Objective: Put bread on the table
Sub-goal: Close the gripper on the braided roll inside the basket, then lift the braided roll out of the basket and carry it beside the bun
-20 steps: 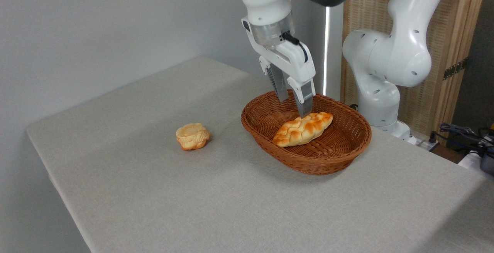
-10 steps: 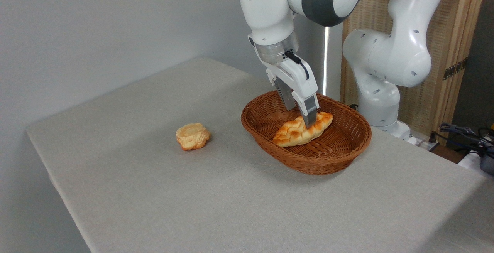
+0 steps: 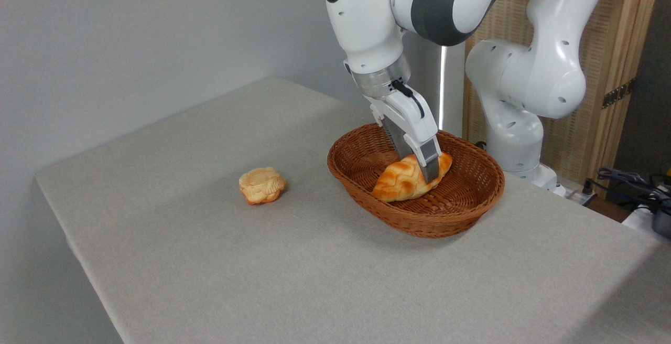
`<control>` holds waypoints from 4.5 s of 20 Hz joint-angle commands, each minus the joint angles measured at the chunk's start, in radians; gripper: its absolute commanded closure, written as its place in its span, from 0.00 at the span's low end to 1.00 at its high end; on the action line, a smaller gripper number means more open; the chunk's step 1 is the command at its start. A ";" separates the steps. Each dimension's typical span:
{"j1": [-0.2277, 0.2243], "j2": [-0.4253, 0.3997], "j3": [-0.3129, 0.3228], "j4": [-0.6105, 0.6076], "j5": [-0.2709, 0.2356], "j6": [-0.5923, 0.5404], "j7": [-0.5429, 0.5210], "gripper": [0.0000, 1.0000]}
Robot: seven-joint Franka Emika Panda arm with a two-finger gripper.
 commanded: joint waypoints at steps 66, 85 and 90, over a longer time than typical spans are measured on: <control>-0.010 -0.019 0.006 0.048 0.051 -0.108 0.013 0.65; -0.028 0.075 0.132 0.342 0.039 -0.005 0.087 0.64; -0.106 0.217 0.161 0.509 0.037 0.047 0.076 0.64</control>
